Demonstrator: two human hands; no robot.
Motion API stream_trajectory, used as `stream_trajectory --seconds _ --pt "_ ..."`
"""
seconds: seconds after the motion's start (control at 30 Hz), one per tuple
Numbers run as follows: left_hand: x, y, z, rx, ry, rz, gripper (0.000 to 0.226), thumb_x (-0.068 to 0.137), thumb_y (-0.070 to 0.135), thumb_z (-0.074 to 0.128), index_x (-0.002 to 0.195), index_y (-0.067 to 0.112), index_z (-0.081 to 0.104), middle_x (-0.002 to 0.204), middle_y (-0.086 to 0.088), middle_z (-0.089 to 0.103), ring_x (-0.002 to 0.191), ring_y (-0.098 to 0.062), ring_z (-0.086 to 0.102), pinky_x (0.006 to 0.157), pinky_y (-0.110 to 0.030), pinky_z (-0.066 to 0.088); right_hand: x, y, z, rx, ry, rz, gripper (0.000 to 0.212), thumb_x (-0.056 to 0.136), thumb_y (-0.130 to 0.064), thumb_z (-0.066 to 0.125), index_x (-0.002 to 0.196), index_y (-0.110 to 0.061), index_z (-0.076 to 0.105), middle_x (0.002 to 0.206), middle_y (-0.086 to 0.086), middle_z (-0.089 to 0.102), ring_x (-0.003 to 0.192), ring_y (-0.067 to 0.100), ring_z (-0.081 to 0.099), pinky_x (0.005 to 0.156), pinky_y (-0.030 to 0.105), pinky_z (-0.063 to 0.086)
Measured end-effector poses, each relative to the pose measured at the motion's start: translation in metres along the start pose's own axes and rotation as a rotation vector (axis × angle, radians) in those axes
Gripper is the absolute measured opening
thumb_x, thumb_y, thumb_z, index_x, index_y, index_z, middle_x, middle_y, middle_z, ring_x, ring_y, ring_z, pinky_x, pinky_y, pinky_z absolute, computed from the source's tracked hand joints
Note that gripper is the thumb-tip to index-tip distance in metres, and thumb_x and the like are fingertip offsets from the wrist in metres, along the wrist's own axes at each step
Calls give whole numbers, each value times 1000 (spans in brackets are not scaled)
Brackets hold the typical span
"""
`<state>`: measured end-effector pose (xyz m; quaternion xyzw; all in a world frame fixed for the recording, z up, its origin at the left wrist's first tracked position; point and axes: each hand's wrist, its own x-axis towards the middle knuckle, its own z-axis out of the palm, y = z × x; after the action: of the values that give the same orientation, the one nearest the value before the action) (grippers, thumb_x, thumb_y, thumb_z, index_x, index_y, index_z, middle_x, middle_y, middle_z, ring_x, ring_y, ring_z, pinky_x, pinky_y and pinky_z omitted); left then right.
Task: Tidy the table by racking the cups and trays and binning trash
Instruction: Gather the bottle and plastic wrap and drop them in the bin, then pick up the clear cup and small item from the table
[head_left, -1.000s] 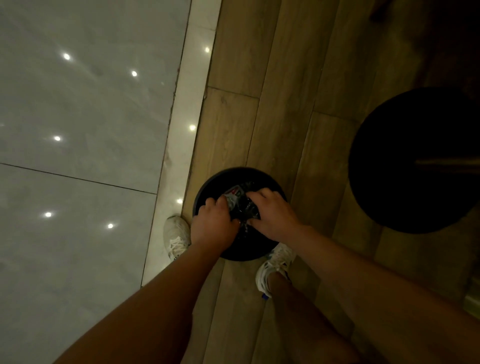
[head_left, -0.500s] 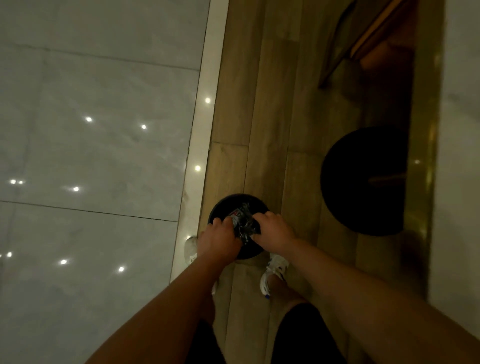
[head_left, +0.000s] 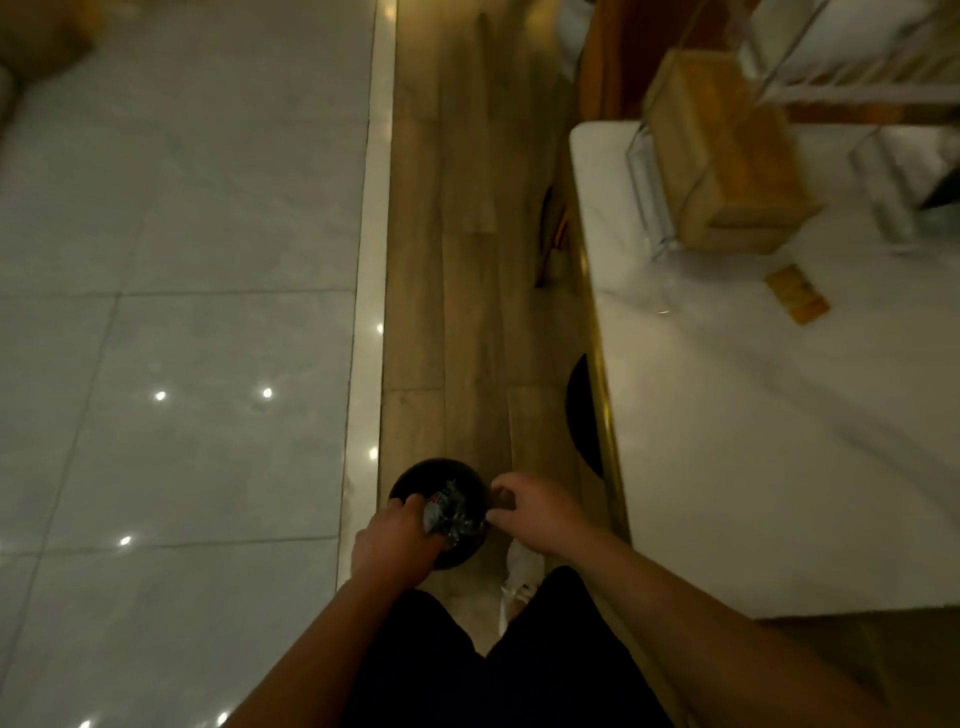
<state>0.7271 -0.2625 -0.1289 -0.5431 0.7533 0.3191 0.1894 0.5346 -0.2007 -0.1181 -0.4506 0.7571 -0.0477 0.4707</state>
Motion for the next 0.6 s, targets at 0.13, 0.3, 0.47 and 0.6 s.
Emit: stream_trajectory --seconds 0.13,0.3,0.47,0.6 --pt "-19 25 -4 16 30 46 63 89 43 57 146 25 39 129 -5 55 111 -22 60 92 -39 54 -36 17 -30 44 156 -30 43 89 -41 62 128 -24 58 124 -1 62 109 17 59 89 30 50" --pt "-36 57 -6 17 50 123 63 87 44 56 145 24 41 132 -5 55 114 -22 59 93 -39 55 -75 46 -53 87 281 21 46 87 -42 64 130 -28 58 124 -4 63 111 15 61 93 32 51" --pt "-46 80 -16 81 66 261 57 88 45 52 142 29 45 127 -1 58 110 -20 60 90 -35 54 -114 69 -63 147 393 98 43 87 -41 64 127 -28 58 121 -2 63 106 16 60 90 33 52" --pt "-49 98 -23 129 21 368 62 91 44 53 148 25 39 128 -2 57 112 -20 60 87 -32 53 -146 83 -59 143 399 209 50 89 -44 62 135 -27 51 131 0 58 115 18 57 93 29 47"
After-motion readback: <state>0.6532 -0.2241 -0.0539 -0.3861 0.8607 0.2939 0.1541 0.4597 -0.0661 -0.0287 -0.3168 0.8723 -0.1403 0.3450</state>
